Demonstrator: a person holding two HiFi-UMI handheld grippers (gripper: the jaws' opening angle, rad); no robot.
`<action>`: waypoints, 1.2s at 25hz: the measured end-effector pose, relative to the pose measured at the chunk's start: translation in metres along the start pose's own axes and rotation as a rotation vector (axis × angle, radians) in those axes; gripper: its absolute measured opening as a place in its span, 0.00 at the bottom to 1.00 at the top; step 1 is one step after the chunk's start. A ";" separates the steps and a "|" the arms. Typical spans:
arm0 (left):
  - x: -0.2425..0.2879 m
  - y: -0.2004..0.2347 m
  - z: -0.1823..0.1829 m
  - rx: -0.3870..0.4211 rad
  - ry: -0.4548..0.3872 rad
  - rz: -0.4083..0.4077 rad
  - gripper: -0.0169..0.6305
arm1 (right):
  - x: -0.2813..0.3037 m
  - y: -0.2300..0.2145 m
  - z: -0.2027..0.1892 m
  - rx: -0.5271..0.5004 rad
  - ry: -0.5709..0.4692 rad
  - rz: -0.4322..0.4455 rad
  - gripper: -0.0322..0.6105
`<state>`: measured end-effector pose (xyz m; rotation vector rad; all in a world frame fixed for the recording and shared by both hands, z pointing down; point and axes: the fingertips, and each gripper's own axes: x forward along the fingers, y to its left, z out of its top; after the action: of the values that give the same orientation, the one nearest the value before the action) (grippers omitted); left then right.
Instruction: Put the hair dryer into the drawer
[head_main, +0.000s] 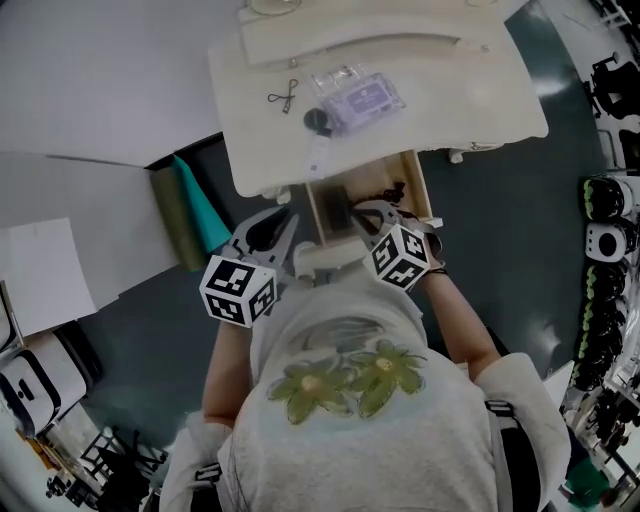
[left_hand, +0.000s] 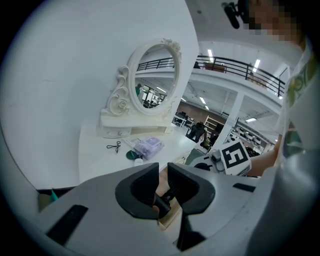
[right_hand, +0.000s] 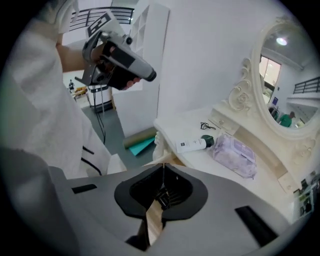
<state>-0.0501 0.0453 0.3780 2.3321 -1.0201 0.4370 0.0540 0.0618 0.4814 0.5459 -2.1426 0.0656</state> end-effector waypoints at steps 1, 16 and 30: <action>0.000 -0.001 0.000 0.009 -0.001 -0.001 0.12 | -0.003 0.000 0.005 0.034 -0.015 -0.001 0.10; -0.003 -0.028 0.008 0.058 -0.049 -0.065 0.12 | -0.033 0.002 0.035 0.623 -0.233 0.024 0.09; -0.011 -0.039 -0.001 0.075 -0.039 -0.099 0.12 | -0.038 0.019 0.031 0.641 -0.240 -0.016 0.09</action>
<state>-0.0282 0.0737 0.3599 2.4545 -0.9161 0.3985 0.0416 0.0846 0.4362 0.9750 -2.3356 0.7279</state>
